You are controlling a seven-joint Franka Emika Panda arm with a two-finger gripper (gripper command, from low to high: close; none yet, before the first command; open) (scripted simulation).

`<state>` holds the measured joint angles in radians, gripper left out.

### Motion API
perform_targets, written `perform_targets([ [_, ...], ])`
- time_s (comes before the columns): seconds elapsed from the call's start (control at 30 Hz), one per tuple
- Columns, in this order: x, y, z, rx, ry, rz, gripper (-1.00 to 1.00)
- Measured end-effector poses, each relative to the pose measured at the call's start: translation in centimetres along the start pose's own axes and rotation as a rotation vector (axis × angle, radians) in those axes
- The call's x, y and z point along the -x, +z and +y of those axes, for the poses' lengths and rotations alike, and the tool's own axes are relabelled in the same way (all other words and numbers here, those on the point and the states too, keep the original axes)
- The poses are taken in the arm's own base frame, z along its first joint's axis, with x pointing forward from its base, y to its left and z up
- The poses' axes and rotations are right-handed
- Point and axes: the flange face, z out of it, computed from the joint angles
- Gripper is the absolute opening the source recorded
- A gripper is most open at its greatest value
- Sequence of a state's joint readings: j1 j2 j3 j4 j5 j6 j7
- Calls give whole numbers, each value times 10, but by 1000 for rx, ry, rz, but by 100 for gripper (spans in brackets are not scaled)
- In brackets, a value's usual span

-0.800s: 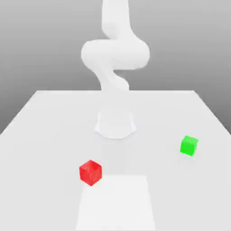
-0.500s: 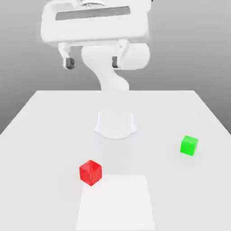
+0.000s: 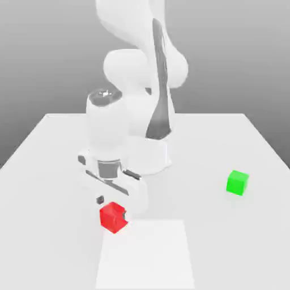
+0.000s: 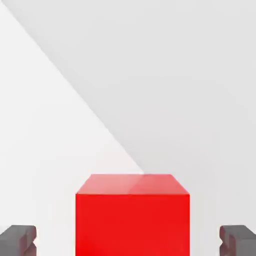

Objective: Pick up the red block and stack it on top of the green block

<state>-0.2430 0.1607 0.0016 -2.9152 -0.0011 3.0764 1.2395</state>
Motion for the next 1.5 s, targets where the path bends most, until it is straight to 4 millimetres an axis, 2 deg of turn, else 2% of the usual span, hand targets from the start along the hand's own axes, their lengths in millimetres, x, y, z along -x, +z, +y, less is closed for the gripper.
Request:
perform_targets([
  [0.23, 0, 1, 0, -1, 1, 0, -100],
  [0.5, 1, -57, 0, -1, -3, 0, -100],
  [0.57, 22, -66, -7, -5, -83, -3, -100],
  [0.73, 98, -81, -20, -17, -367, -13, -100],
  [0.93, 194, -95, -8, -25, -725, -19, -100],
  [1.1, 267, -102, 24, -25, -1024, -19, -100],
  [1.3, 339, -104, 85, -14, -1381, -12, -100],
  [1.4, 367, -101, 123, -4, -1561, -5, -100],
  [1.5, 372, -91, 131, 15, -1610, 32, -100],
])
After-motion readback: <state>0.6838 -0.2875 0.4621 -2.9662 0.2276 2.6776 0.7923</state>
